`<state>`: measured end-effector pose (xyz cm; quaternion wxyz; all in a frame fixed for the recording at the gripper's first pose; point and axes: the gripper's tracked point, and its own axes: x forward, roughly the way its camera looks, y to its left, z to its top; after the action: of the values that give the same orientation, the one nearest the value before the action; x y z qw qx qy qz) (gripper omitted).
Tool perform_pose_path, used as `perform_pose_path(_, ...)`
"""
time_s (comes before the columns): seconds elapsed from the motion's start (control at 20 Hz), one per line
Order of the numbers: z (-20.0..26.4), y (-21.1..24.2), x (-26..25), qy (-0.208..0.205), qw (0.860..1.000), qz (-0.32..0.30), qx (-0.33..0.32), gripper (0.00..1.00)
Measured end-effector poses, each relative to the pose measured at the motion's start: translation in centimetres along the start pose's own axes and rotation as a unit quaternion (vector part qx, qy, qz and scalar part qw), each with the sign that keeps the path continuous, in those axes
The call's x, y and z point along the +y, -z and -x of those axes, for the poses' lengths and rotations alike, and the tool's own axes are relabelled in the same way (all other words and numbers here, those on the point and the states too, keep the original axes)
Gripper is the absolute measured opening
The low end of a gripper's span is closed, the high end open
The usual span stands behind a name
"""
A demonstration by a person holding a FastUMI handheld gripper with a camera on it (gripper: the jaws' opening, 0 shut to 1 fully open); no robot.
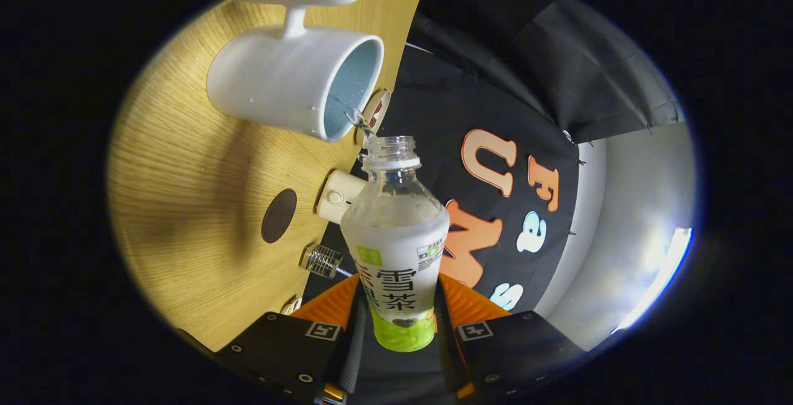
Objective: Take the bottle from table, then pour the juice into the cup, finally place the bottle on the coaster
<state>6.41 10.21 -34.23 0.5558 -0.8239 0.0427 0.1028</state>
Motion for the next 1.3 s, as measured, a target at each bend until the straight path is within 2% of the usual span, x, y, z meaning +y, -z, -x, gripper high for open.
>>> perform_pose_path(1.3, -1.2, -1.3, -1.1, 0.004, 0.996, 0.078, -0.034, 0.54)
